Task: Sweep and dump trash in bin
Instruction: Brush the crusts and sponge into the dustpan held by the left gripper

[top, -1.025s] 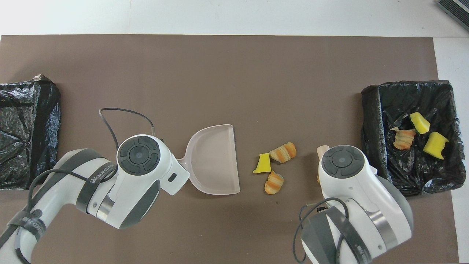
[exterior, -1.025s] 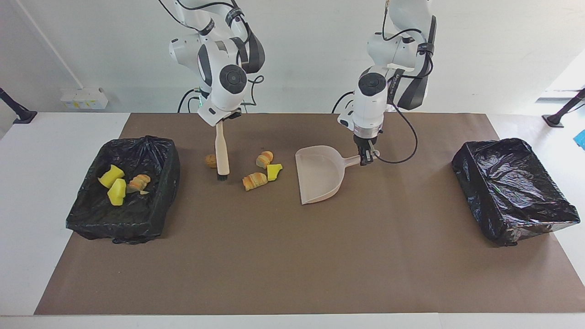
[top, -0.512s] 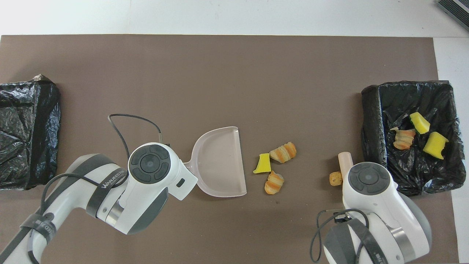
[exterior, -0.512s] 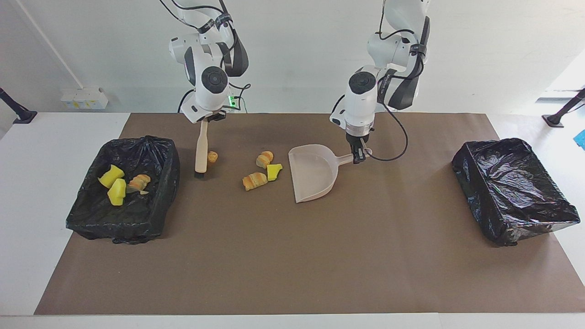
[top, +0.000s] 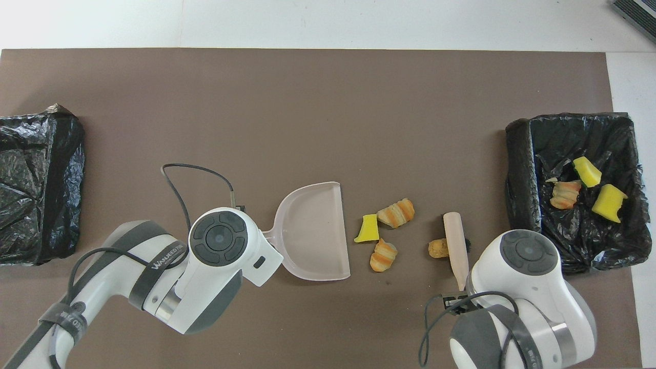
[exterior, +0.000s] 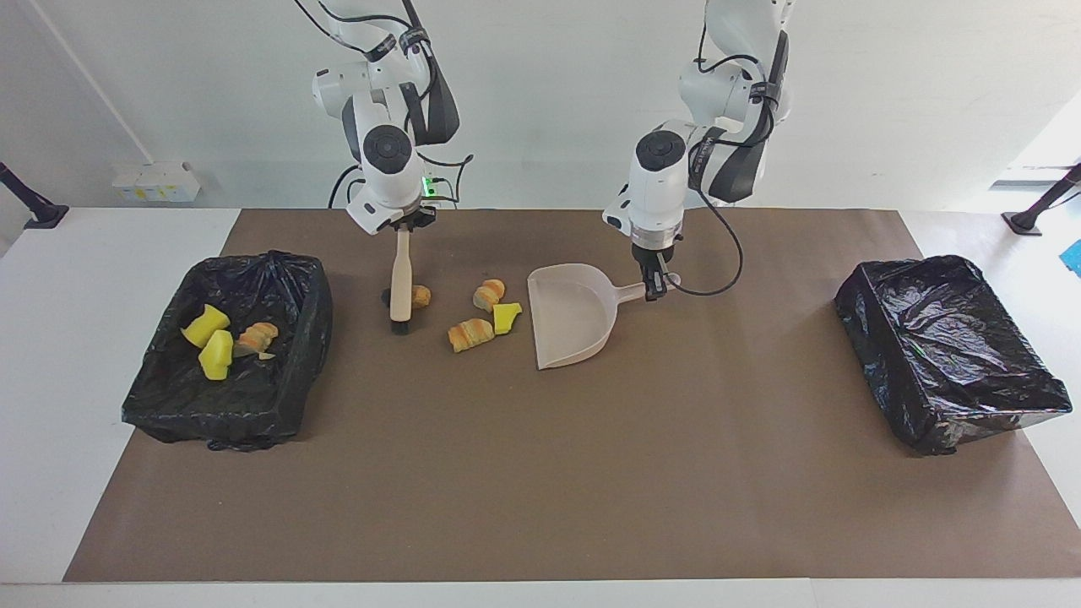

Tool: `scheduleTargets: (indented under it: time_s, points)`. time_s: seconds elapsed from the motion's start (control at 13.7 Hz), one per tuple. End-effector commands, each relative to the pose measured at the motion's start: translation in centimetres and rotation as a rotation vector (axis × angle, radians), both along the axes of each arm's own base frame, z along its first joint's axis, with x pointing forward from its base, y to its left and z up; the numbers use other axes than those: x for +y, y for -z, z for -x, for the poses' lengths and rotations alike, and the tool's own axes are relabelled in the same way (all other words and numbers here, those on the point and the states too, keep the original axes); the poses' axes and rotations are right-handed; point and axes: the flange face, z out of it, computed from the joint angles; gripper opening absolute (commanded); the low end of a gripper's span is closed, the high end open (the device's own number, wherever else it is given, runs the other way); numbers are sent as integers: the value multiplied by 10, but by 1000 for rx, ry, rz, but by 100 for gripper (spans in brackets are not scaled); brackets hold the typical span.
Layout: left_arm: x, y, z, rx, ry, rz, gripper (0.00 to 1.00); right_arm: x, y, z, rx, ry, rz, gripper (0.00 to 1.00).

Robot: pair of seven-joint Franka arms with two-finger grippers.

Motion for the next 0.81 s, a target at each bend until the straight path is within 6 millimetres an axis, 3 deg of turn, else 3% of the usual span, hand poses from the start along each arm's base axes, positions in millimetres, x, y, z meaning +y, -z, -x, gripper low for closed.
scheduleTargets:
  time_s: [0.0,0.22,0.59,0.73]
  points:
    - [2,1,13,-19,9,-6,0,22,17,-20,16,23,-110,0]
    - [-6,15,18,-24,32,4,0,51,13,-26,11,32,-186,0]
    - [-8,15,18,-32,35,11,0,119,9,-27,30,85,-365,0]
    - [-8,16,18,-34,35,12,0,132,1,-31,42,134,-460,0]
